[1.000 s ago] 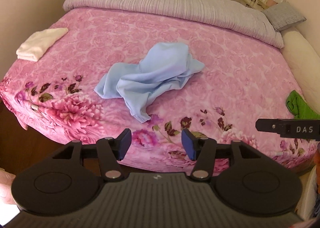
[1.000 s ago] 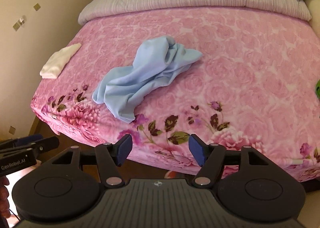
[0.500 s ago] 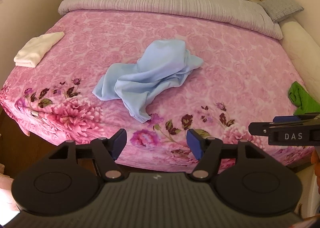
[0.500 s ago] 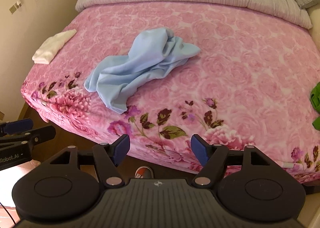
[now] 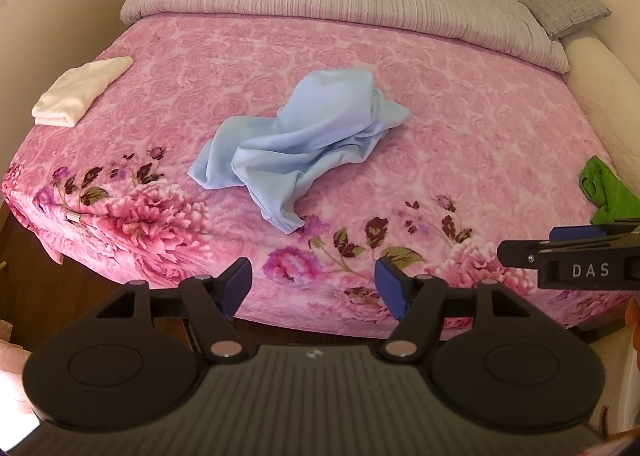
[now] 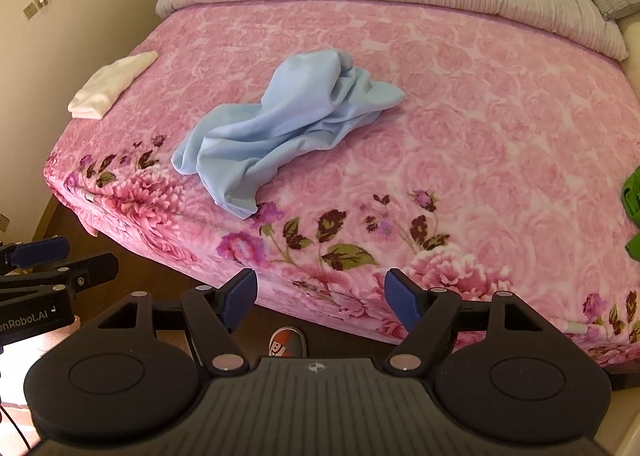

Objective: Fold clothes
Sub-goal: 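Release the sweatshirt onto the bed and pull both grippers back, then reach both grippers toward the crumpled sweatshirt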

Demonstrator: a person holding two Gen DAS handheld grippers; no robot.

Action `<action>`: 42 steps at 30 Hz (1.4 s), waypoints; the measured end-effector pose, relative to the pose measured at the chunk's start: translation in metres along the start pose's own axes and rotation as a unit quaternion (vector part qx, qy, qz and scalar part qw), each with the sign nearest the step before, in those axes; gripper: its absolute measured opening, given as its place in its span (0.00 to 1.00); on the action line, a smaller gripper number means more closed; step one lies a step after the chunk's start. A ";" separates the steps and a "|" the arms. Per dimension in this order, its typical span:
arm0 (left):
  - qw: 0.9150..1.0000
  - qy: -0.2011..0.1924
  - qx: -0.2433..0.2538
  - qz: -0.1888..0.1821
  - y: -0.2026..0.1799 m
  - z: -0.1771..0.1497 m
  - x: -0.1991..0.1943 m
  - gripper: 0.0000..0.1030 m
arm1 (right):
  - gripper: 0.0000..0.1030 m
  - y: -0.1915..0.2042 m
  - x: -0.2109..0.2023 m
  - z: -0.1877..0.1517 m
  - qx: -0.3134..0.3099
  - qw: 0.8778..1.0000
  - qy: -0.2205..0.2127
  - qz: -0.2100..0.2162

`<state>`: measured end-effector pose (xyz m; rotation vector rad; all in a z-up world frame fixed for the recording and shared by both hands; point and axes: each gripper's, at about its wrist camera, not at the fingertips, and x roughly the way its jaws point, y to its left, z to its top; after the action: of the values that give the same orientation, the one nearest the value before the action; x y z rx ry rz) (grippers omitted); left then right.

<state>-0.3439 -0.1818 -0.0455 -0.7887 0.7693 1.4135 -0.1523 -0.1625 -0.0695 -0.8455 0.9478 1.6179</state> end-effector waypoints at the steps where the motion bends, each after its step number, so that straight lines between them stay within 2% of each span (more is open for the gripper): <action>1: 1.000 -0.001 -0.001 0.001 0.000 -0.001 -0.001 0.62 | 0.72 0.000 -0.001 0.000 -0.001 1.000 -0.001 0.001; 15: 1.000 -0.002 -0.006 0.013 0.001 0.001 -0.004 0.65 | 0.72 -0.006 -0.004 0.001 0.004 1.000 -0.007 0.010; 24: 1.000 0.010 -0.005 -0.002 0.026 0.025 0.028 0.65 | 0.72 -0.018 0.017 0.022 0.035 0.999 -0.004 -0.009; 28: 1.000 0.023 -0.007 -0.015 0.055 0.043 0.052 0.65 | 0.72 -0.015 0.038 0.040 0.055 0.998 0.003 -0.023; 32: 0.999 0.037 -0.007 -0.023 0.102 0.068 0.081 0.65 | 0.72 0.002 0.068 0.065 0.071 0.997 0.008 -0.030; 36: 0.998 0.053 -0.012 -0.033 0.161 0.094 0.117 0.65 | 0.72 0.033 0.106 0.090 0.068 0.997 0.023 -0.037; 42: 0.993 0.109 -0.005 -0.040 0.243 0.122 0.180 0.64 | 0.72 0.096 0.176 0.119 0.042 0.996 0.053 -0.051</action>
<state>-0.5844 0.0191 -0.1359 -0.9831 0.8877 1.2739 -0.2926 0.0020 -0.1559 -0.9149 1.0235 1.4484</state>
